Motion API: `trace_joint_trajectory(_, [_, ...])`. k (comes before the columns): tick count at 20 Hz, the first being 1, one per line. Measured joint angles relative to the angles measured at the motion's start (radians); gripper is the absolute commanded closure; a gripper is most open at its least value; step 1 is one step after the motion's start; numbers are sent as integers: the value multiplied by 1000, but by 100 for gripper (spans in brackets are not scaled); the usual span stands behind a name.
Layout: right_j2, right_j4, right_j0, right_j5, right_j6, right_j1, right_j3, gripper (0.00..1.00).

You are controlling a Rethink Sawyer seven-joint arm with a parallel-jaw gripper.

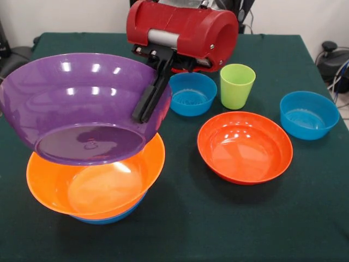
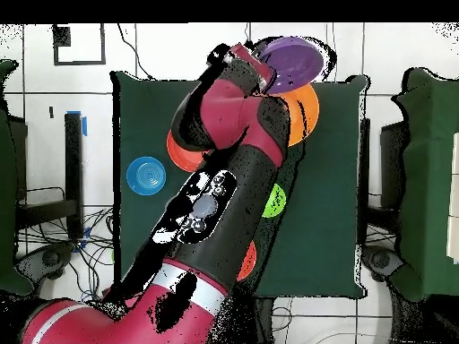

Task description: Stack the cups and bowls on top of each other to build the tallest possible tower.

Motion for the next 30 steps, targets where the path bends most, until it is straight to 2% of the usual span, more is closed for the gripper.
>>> trace_joint_trajectory(10, [-10, 29, -1, -41, 0, 14, 81, 100])
trace_joint_trajectory(15, [-23, 52, -1, -111, 0, 33, 115, 100])
trace_joint_trajectory(24, [-66, 174, 0, -309, 0, 103, 158, 100])
trace_joint_trajectory(30, [-67, 197, 0, -348, 0, 112, 189, 100])
